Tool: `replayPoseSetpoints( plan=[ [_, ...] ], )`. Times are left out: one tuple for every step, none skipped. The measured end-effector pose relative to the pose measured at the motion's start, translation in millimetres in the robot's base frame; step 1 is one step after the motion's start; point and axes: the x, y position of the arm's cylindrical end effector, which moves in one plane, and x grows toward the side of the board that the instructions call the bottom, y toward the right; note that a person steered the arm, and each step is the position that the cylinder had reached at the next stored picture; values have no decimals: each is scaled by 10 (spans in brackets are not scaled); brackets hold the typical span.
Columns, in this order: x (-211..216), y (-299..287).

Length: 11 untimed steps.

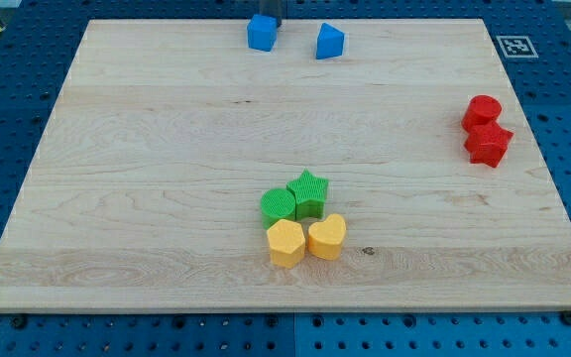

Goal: Move the blue triangle closer to the blue cube

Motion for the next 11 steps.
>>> replayPoseSetpoints(
  plan=[
    [147,-41],
    [413,-41],
    [559,-86],
    [450,102],
    [166,352],
    [2,635],
    [34,1137],
    [235,1170],
    [253,734],
    [350,678],
    [404,678]
  ],
)
